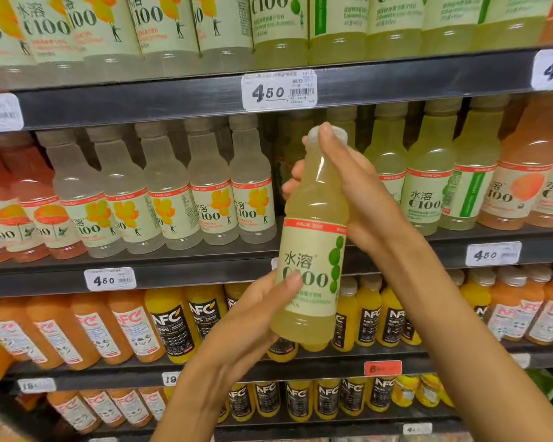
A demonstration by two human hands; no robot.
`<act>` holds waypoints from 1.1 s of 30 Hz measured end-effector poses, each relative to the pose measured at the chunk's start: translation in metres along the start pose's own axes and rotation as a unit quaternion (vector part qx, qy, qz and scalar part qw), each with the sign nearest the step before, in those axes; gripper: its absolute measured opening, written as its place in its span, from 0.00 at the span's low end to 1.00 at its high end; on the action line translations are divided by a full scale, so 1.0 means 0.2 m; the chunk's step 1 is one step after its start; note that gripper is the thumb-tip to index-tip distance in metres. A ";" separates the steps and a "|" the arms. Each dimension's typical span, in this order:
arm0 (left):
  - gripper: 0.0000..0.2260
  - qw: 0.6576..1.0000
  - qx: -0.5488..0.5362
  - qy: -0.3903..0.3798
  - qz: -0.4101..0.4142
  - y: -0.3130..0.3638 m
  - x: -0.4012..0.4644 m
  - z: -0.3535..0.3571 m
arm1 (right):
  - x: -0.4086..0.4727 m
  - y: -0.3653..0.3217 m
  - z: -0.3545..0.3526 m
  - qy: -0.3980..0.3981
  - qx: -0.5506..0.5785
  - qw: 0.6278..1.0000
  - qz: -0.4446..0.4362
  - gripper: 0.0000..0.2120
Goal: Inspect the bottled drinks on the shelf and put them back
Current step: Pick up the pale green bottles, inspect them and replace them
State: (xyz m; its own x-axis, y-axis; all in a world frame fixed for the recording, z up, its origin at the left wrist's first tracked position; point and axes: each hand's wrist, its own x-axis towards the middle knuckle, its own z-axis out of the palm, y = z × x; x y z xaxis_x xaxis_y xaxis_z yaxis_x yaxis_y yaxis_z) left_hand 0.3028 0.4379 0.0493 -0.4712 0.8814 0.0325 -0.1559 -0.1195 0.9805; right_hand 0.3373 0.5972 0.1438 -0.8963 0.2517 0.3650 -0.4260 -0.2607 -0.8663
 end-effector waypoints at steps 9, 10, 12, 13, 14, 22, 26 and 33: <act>0.26 0.969 0.169 0.079 0.160 0.01 0.03 -0.06 | -0.16 -0.05 0.03 -0.135 -0.228 0.954 -0.139 0.27; 0.28 0.962 0.182 0.100 0.175 0.02 0.04 -0.07 | -0.18 -0.06 0.02 -0.161 -0.234 0.949 -0.140 0.25; 0.31 0.949 0.202 0.141 0.199 0.03 0.06 -0.09 | -0.19 -0.06 0.01 -0.208 -0.251 0.933 -0.148 0.20; 0.31 0.943 0.209 0.152 0.208 0.02 0.07 -0.10 | -0.19 -0.06 0.00 -0.229 -0.257 0.926 -0.155 0.19; 0.31 0.940 0.213 0.159 0.214 0.02 0.07 -0.10 | -0.20 -0.06 0.00 -0.247 -0.260 0.920 -0.160 0.18; 0.27 0.946 0.250 0.115 0.173 0.02 0.05 -0.09 | -0.16 -0.05 -0.01 -0.269 -0.217 0.924 -0.166 0.15; 0.25 0.958 0.253 0.060 0.124 0.01 0.03 -0.06 | -0.10 -0.02 0.00 -0.247 -0.138 0.952 -0.118 0.16; 0.23 0.985 0.123 0.034 0.118 -0.07 0.00 0.07 | -0.01 -0.03 -0.01 -0.102 -0.032 0.994 -0.022 0.18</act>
State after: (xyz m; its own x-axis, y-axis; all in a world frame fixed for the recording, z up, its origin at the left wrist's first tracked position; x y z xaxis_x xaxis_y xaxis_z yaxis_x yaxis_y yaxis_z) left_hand 0.3173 0.4455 0.0374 -0.5275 0.8089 0.2596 0.1751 -0.1955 0.9650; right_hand 0.3421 0.5999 0.1469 -0.8860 0.0655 0.4590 -0.4626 -0.1918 -0.8656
